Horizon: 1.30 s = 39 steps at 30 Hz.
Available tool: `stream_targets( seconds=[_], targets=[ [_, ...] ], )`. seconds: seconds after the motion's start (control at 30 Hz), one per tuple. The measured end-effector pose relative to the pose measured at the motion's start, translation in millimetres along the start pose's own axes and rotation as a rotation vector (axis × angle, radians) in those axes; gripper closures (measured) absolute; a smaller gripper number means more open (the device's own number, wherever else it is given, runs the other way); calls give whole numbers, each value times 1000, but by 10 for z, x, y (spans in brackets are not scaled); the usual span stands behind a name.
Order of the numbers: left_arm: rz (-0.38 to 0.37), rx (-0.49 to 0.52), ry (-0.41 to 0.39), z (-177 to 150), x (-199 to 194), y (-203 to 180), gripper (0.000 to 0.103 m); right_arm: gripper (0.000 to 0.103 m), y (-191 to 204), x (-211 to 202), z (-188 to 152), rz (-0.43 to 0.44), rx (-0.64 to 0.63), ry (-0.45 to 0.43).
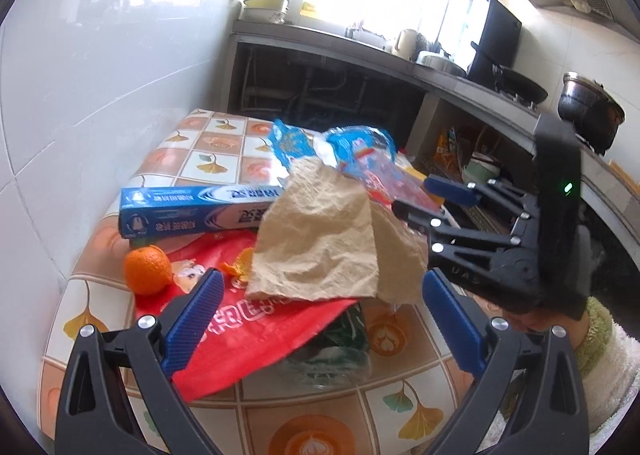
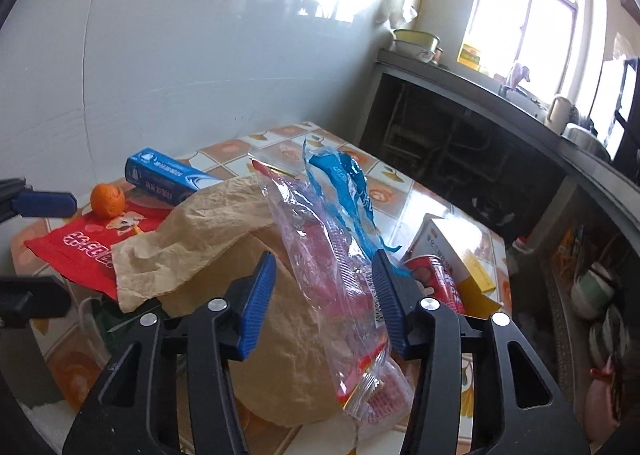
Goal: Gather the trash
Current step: 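Grasp the clear red-striped plastic bag with the right gripper while the left gripper approaches the blue wrapper, then grasp the blue snack wrapper with the left gripper and lift it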
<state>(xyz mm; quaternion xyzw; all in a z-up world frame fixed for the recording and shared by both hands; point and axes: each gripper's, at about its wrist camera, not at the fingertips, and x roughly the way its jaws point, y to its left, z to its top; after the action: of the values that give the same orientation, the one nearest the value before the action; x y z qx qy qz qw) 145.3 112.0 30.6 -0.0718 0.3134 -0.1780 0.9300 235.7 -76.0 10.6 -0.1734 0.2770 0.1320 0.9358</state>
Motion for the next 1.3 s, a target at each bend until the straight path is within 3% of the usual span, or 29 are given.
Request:
stream_targets(
  seconds=[0.07, 0.23, 0.53, 0.9, 1.0, 1.1, 1.2, 1.3],
  targets=[
    [3, -23, -20, 32, -29, 93, 6, 77, 20, 74, 5, -19, -23, 27],
    [-4, -76, -58, 115, -109, 289, 11, 93, -11, 44, -55, -44, -18, 38],
    [-22, -125, -76, 209, -168, 352, 22, 97, -7, -415, -83, -40, 10, -75],
    [-113, -142, -47, 454, -162, 106, 24, 99, -312, -1247, -337, 38, 171, -186],
    [-140, -153, -19, 600, -63, 45, 24, 99, -497, -1465, -457, 44, 258, -209],
    [-196, -185, 64, 835, 180, 33, 24, 99, -693, -1627, -553, 36, 333, -227],
    [-255, -204, 213, 1121, 601, -1, 22, 99, -819, -1663, -643, 29, 390, -231],
    [-237, -142, 326, 1329, 996, -96, 13, 99, -886, -1617, -731, 24, 426, -225]
  ],
)
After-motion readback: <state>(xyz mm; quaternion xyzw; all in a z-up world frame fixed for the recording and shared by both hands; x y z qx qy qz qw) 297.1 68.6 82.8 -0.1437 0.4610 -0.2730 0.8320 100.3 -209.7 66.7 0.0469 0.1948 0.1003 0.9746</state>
